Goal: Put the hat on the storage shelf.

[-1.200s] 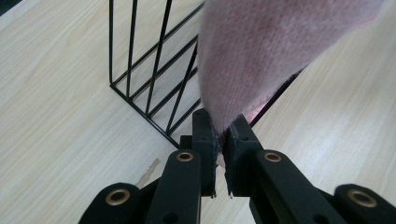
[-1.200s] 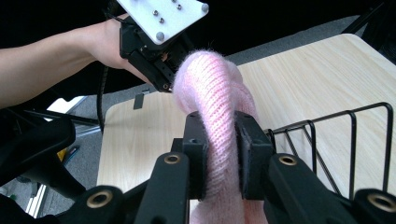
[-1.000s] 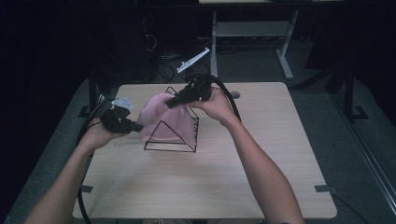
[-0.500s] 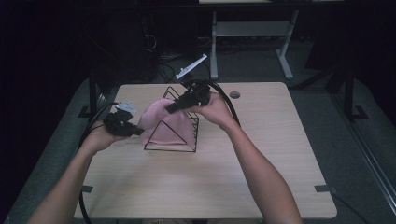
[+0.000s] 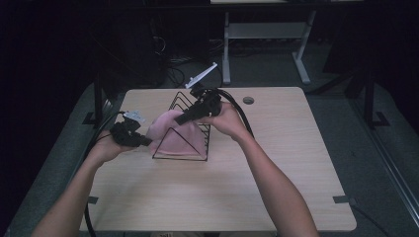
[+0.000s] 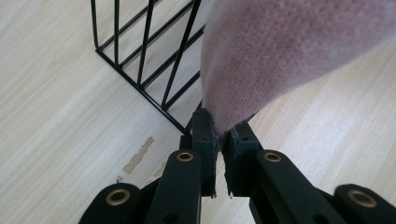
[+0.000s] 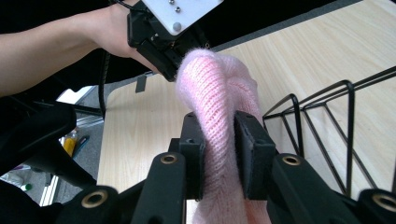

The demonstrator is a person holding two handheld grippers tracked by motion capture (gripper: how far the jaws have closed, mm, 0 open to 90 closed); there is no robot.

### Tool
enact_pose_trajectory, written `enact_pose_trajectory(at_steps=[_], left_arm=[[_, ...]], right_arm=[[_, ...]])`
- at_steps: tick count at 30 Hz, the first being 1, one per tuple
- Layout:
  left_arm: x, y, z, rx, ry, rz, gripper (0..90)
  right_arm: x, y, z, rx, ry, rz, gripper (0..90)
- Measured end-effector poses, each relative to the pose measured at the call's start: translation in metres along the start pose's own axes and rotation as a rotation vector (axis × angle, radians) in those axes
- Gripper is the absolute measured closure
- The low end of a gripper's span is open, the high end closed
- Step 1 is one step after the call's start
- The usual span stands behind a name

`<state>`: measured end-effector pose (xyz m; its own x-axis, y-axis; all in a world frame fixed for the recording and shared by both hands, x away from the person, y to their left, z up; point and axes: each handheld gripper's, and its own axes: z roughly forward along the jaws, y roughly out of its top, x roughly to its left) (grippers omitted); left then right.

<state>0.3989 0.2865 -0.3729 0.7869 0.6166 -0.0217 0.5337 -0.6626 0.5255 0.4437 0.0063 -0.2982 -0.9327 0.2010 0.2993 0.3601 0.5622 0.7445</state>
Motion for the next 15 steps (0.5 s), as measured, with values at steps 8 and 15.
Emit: enact_pose_trajectory(at_steps=[8,15], left_arm=[[0.002,-0.001,0.005,0.043,0.0,0.013,84.5],[0.003,-0.005,0.012,0.066,0.003,0.006,84.6]], right_arm=[[-0.002,-0.004,0.005,0.019,0.012,0.01,69.6],[-0.003,-0.006,0.004,0.022,0.009,0.01,69.4]])
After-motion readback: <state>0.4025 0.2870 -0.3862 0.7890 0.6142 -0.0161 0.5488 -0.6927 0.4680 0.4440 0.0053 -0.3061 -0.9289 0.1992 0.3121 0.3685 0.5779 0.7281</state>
